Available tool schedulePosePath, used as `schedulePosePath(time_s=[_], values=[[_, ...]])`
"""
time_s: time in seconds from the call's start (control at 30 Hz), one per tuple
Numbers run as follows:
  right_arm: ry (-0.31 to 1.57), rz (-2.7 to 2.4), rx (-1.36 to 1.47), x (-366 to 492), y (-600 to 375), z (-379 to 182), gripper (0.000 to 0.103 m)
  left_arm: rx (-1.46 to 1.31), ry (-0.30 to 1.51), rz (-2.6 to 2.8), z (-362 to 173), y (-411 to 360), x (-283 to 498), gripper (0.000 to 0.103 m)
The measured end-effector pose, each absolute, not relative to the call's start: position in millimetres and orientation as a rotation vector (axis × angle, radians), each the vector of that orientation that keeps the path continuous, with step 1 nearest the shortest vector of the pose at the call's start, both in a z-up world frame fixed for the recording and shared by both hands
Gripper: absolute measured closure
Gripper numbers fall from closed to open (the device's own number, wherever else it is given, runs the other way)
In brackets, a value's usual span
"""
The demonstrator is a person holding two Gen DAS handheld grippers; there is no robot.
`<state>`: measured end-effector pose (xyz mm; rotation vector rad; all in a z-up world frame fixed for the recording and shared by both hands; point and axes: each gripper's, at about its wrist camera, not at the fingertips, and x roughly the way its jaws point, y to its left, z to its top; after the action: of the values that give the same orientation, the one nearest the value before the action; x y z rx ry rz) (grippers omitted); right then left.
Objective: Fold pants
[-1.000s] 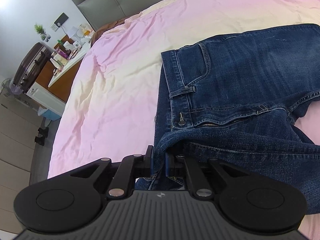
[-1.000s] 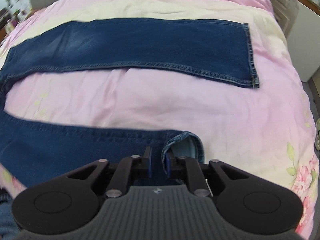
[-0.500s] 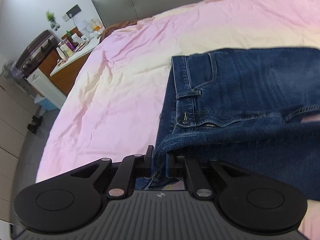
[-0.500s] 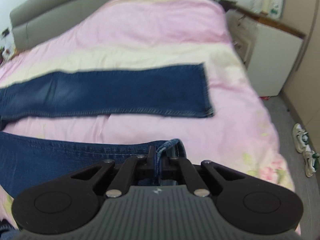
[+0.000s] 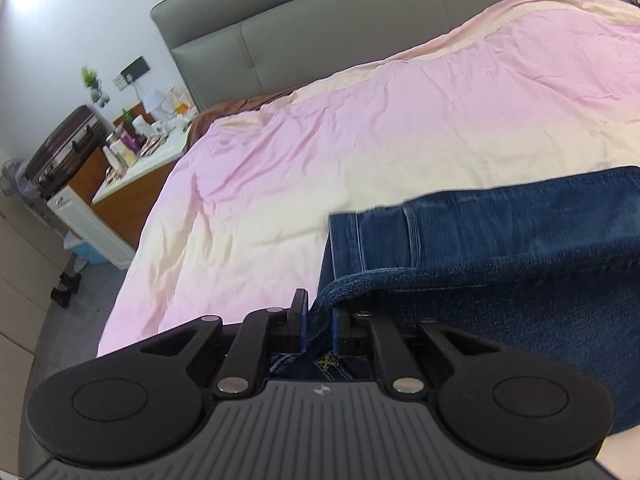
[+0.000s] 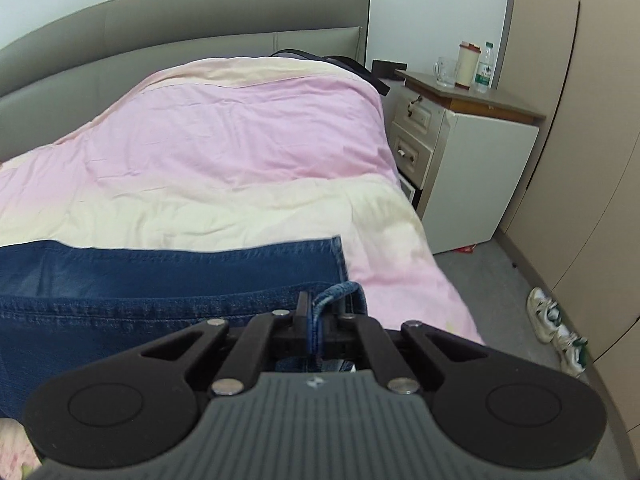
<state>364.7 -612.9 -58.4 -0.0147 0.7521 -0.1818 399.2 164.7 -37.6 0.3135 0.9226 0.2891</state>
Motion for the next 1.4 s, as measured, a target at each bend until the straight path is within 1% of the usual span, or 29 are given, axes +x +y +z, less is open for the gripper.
schedulePosePath(time_s=[0.13,0.3,0.4,0.5,0.6,0.73,0.8,0.83,0.87,0.93,1.0,1.03,1.07,1.1,1.13,1.2,1.27,1.4], values=[[0.796,-0.215,-0.081,428.6,-609.0,-68.1,0.103,0.394,0.941,0.269,-61.4,146.6,461.7,0.09],[0.882,-0.267,-0.165,515.3,-605.8,-108.2,0.103,0.498,1.022,0.263,-121.6,125.1,538.3,0.09],[0.926,-0.282,-0.231,552.9,-599.0,-138.8,0.103,0.532,1.072,0.258,-152.8,118.6,571.2,0.09],[0.96,-0.298,-0.269,576.2,-597.6,-166.8,0.103,0.525,1.091,0.254,-173.3,120.0,586.0,0.09],[0.955,-0.31,-0.302,589.1,-594.8,-183.7,0.103,0.518,1.095,0.251,-182.8,125.8,588.2,0.09],[0.897,-0.348,-0.345,595.8,-586.0,-191.3,0.103,0.497,1.069,0.263,-185.0,127.4,592.1,0.09],[0.916,-0.371,-0.317,601.6,-586.4,-196.8,0.103,0.48,1.041,0.276,-185.6,125.8,591.3,0.089],[0.926,-0.375,-0.313,602.9,-585.6,-200.4,0.103,0.478,1.036,0.278,-185.7,124.1,592.4,0.087],[0.935,-0.379,-0.318,603.7,-584.7,-203.6,0.103,0.477,1.034,0.282,-185.6,124.7,590.8,0.084],[0.926,-0.386,-0.312,600.8,-583.5,-203.0,0.103,0.486,1.034,0.273,-181.0,124.1,587.7,0.082],[0.93,-0.391,-0.287,596.8,-584.4,-196.4,0.088,0.503,1.042,0.255,-172.7,121.6,583.6,0.079],[0.927,-0.39,-0.279,593.4,-583.9,-191.5,0.069,0.503,1.047,0.241,-167.9,121.7,580.9,0.074],[0.922,-0.381,-0.274,589.9,-582.9,-186.2,0.056,0.49,1.043,0.232,-161.1,122.7,577.3,0.059],[0.913,-0.377,-0.278,584.7,-580.5,-179.5,0.053,0.466,1.027,0.23,-152.2,124.4,572.3,0.043],[0.906,-0.381,-0.285,579.6,-576.7,-173.6,0.051,0.444,1.003,0.234,-143.2,126.9,566.6,0.015],[0.905,-0.361,-0.275,569.8,-568.7,-162.0,0.049,0.416,0.958,0.219,-124.1,132.3,552.9,0.017],[0.899,-0.336,-0.267,557.3,-555.7,-152.3,0.046,0.361,0.952,0.229,-109.1,143.5,539.0,0.017],[0.892,-0.242,-0.223,526.4,-521.9,-142.8,0.045,0.182,0.96,0.243,-90.3,181.6,499.3,0.017]])
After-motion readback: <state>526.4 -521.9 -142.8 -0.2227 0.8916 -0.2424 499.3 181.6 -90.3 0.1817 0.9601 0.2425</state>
